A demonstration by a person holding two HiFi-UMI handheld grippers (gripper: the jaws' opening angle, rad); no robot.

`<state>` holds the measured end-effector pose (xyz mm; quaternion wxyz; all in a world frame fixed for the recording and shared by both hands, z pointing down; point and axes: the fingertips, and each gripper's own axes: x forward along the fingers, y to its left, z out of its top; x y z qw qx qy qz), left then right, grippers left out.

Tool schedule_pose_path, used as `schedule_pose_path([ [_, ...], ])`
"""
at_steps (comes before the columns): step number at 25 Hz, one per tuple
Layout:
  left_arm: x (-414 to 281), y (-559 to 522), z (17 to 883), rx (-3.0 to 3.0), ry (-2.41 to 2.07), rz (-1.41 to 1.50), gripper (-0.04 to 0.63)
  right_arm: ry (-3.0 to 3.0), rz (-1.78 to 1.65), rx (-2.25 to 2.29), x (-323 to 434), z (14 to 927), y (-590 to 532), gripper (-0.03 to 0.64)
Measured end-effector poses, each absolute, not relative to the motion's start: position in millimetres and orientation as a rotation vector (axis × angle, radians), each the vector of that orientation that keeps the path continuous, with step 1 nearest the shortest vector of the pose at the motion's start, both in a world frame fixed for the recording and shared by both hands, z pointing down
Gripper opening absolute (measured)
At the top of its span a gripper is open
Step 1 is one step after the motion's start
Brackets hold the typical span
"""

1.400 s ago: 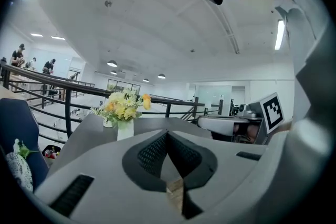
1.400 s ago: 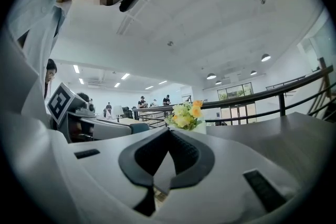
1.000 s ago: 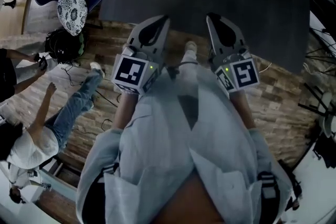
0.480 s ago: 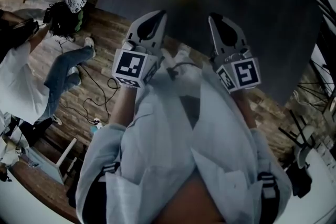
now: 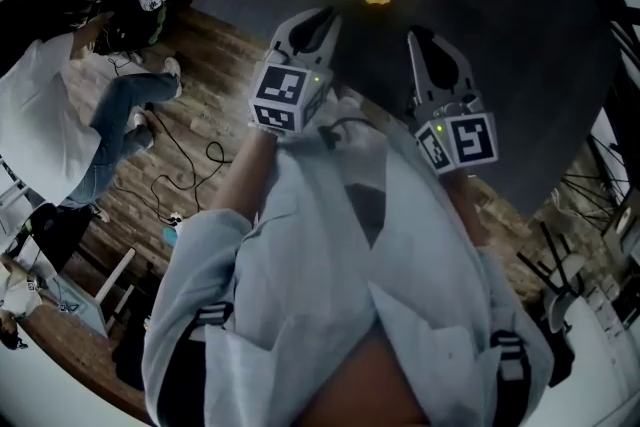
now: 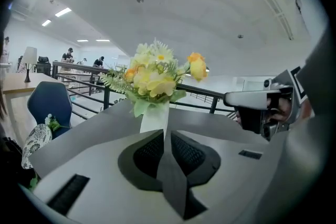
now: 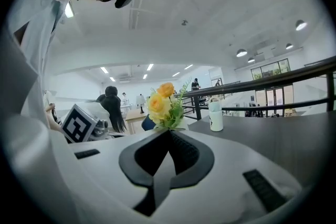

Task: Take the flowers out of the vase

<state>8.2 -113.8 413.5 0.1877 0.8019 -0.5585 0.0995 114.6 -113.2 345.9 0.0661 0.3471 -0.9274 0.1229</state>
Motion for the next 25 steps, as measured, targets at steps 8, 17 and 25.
schedule_pose_path([
  [8, 3.6, -133.9, 465.7, 2.315, -1.511, 0.339, 0.193, -2.722, 0.353, 1.083, 103.9, 359.0, -120.8, -0.002],
  [17, 9.9, -172.1, 494.7, 2.349, -1.493, 0.371, 0.316, -2.646, 0.364, 1.126, 102.5, 368.1, -123.4, -0.002],
  [25, 23.3, -191.9, 504.1, 2.377, -1.451, 0.365, 0.330, -2.581, 0.377, 1.157, 106.2, 381.8, -126.0, -0.002],
])
